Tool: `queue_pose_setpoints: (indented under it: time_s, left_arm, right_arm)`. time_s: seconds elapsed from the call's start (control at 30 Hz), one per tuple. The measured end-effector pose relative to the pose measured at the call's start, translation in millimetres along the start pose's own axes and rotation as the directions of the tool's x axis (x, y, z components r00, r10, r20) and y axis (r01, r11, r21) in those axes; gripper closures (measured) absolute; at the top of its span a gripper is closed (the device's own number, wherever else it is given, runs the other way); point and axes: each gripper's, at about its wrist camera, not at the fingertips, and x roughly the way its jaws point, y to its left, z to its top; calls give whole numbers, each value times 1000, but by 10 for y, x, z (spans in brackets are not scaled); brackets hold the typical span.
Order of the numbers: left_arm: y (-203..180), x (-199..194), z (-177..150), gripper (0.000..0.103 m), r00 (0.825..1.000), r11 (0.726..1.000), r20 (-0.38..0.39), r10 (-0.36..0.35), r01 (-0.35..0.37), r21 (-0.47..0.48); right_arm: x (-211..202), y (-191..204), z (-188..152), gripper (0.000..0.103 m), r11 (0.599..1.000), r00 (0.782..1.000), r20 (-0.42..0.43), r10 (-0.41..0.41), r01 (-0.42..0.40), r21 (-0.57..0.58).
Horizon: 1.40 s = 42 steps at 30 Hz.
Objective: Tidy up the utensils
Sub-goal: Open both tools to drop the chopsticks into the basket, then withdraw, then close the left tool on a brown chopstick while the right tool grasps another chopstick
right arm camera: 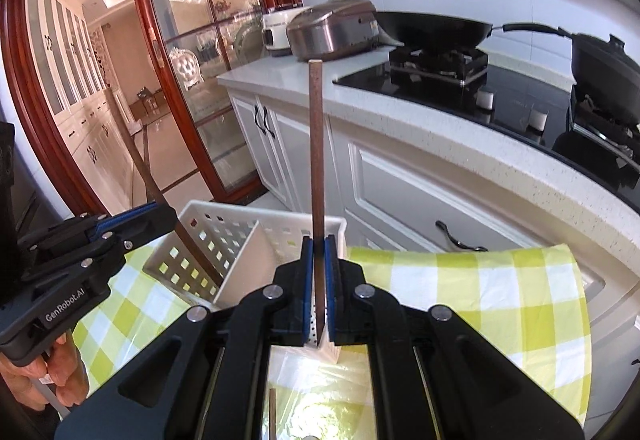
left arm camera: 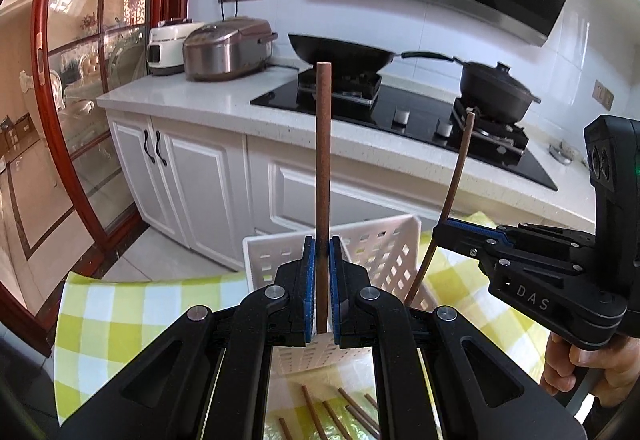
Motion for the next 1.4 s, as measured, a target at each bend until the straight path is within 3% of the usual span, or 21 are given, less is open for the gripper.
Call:
queue_pose_setpoints:
  time_s: [0.2, 0.27, 0.33, 0.37, 0.43, 0.57, 0.67, 0.73, 0.87, 1.0, 1.07, 1.13, 1.3, 1.4]
  left_arm:
    - [82, 90, 6, 96, 999, 1000, -48, 18, -19, -14]
    - [116, 84, 28, 95, 999, 1000, -44, 23, -24, -19]
    - [144, 42, 49, 77, 999, 999, -29, 28, -29, -22]
    - [159, 8, 58, 69, 999, 999, -17, 33, -34, -22]
    - [166, -63, 83, 44, 999, 998, 12, 51, -51, -22]
    - [221, -255, 85, 40, 994, 996, 62, 87, -85, -36]
    - [268, -575, -72, 33, 980, 990, 146, 137, -132, -44]
    - [311, -755, -258, 27, 980, 993, 168, 107, -98, -61]
    - [396, -981, -877, 27, 991, 993, 129, 47, -33, -109]
    - [462, -975, -1403, 30, 999, 985, 48, 21, -12, -174]
    - [447, -898, -1589, 36, 1000, 984, -4, 21, -22, -177]
    - [389, -803, -1708, 47, 999, 988, -49, -4, -4, -155]
    - [140, -534, -1897, 71, 987, 997, -157, -23, 12, -74]
    - [35, -364, -1922, 75, 976, 998, -216, -30, 19, -52]
  right_arm:
    - [46, -3, -3, 96, 1000, 1000, -6, 5, -5, 1]
    - [15, -6, 30, 87, 1000, 1000, 3, -1, 1, -2]
    - [-33, 4, 55, 68, 1000, 1000, 20, -20, 20, -13]
    - [-68, 8, 70, 66, 999, 999, 31, -28, 29, -20]
    - [-126, -1, 95, 64, 999, 998, 46, -40, 41, -27]
    - [-338, -65, 33, 51, 997, 992, 100, -79, 81, -18]
    - [-585, -134, -237, 38, 997, 987, 141, -80, 82, -12]
    - [-724, -209, -485, 31, 996, 985, 153, -84, 84, 4]
    - [-842, -385, -1198, 29, 992, 993, 100, -70, 58, 115]
    - [-778, -314, -1694, 29, 990, 1000, 2, -9, 8, 144]
    - [-747, -223, -1818, 29, 992, 999, -31, 17, -13, 124]
    - [-738, -105, -1879, 29, 996, 999, -40, -24, 27, 84]
    - [-679, 206, -1972, 29, 998, 997, -59, -44, 41, -58]
    - [-655, 254, -1985, 29, 994, 995, -62, -79, 74, -84]
